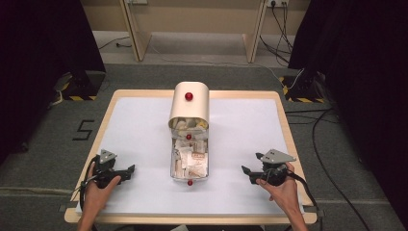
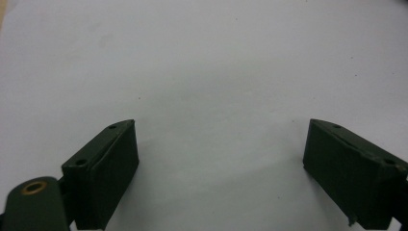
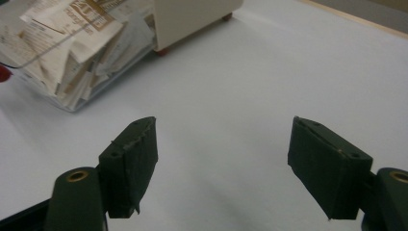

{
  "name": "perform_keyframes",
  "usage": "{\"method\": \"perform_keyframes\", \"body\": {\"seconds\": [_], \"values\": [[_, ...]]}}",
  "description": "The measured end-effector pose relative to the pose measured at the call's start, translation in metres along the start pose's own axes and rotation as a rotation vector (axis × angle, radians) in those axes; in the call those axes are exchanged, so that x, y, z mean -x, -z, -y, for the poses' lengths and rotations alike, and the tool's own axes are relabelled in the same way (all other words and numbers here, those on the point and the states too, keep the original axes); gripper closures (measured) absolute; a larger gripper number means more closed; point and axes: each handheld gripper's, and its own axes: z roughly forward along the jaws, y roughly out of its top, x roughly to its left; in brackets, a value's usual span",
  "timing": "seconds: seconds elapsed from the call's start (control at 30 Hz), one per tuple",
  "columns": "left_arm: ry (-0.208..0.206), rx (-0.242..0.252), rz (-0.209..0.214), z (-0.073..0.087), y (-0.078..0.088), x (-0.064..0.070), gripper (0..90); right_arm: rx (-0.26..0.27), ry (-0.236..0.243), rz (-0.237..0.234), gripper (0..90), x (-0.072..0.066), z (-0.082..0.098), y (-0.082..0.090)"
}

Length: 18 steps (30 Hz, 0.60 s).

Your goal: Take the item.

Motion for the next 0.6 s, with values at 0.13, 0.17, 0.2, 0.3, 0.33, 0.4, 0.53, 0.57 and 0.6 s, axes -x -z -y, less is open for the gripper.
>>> {"method": "perform_keyframes", "body": {"seconds": [0.13, 0.17, 0.2, 0.3, 0.33, 0.4, 0.53, 0.57, 0.6], "values": [[0.0, 0.0, 0.0, 0.0, 0.0, 0.0, 11.3, 0.008, 0.018, -0.031, 30.2, -0.014, -0.008, 0.0], [0.0, 0.0, 0.0, 0.0, 0.0, 0.0, 11.3, 0.011, 0.024, -0.039, 31.2, -0.016, -0.01, 0.0], [0.0, 0.0, 0.0, 0.0, 0.0, 0.0, 11.3, 0.016, 0.029, -0.057, 32.7, -0.021, -0.012, -0.001], [0.002, 0.001, 0.0, 0.0, 0.0, 0.0, 11.3, 0.027, 0.054, -0.086, 35.7, -0.032, -0.019, -0.002], [0.002, 0.001, 0.0, 0.0, 0.0, 0.0, 11.3, 0.032, 0.063, -0.095, 36.9, -0.036, -0.022, -0.002], [0.0, 0.0, 0.0, 0.0, 0.0, 0.0, 11.3, 0.043, 0.078, -0.11, 38.8, -0.043, -0.026, -0.003], [0.0, -0.001, 0.0, 0.0, 0.0, 0.0, 11.3, 0.066, 0.091, -0.136, 41.9, -0.054, -0.034, -0.003], [0.001, 0.0, 0.0, 0.0, 0.0, 0.0, 11.3, 0.071, 0.097, -0.141, 42.6, -0.056, -0.035, -0.003], [0.001, 0.0, 0.0, 0.0, 0.0, 0.0, 11.3, 0.074, 0.101, -0.145, 43.0, -0.058, -0.037, -0.004]]}}
